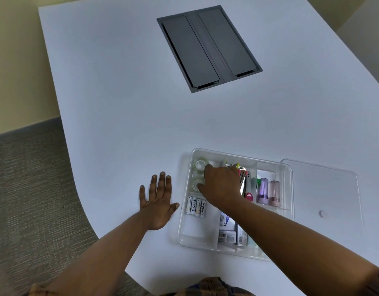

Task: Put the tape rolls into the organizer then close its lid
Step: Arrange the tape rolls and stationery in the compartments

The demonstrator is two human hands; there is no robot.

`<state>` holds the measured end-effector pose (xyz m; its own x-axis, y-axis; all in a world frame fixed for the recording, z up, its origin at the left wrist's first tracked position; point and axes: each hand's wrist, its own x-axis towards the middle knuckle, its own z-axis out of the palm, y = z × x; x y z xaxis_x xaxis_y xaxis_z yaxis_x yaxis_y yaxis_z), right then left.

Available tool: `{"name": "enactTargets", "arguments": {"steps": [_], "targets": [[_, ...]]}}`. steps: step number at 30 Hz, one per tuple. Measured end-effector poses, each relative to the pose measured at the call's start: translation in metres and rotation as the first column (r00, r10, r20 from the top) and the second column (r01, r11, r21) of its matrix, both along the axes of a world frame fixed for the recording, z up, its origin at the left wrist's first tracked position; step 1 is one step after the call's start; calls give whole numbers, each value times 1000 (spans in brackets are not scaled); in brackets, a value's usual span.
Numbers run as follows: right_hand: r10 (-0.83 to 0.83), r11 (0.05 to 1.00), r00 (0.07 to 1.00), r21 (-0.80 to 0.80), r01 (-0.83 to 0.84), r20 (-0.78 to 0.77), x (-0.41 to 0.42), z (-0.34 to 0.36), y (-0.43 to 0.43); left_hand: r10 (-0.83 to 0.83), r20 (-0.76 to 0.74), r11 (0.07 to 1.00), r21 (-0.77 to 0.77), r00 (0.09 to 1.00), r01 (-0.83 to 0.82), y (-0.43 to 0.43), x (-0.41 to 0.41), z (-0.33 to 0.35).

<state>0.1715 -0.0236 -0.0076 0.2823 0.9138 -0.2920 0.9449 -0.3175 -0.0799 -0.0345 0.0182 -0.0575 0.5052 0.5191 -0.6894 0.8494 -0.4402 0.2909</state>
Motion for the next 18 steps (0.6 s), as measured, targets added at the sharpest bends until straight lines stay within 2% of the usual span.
{"name": "enactTargets", "arguments": {"steps": [3, 8, 12, 15, 18], "targets": [[-25, 1000, 999, -4, 25, -31, -4, 0, 3, -1, -3, 1000, 0, 1000, 1, -1, 0, 2], [-36, 999, 999, -15, 36, 3, -3, 3, 5, -6, -17, 1000, -20, 1000, 6, 1, 2, 5], [-76, 997, 996, -9, 76, -50, 0, 5, 9, -23, -38, 997, -68, 999, 20, 5, 3, 6], [-64, 996, 998, 69, 63, 25, 15, 10, 14, -27, -39, 997, -69, 999, 25, 6, 3, 8], [0, 999, 996, 34, -3, 94, 29, 14, 18, -25, -38, 997, -75, 999, 22, 5, 4, 10]]}}
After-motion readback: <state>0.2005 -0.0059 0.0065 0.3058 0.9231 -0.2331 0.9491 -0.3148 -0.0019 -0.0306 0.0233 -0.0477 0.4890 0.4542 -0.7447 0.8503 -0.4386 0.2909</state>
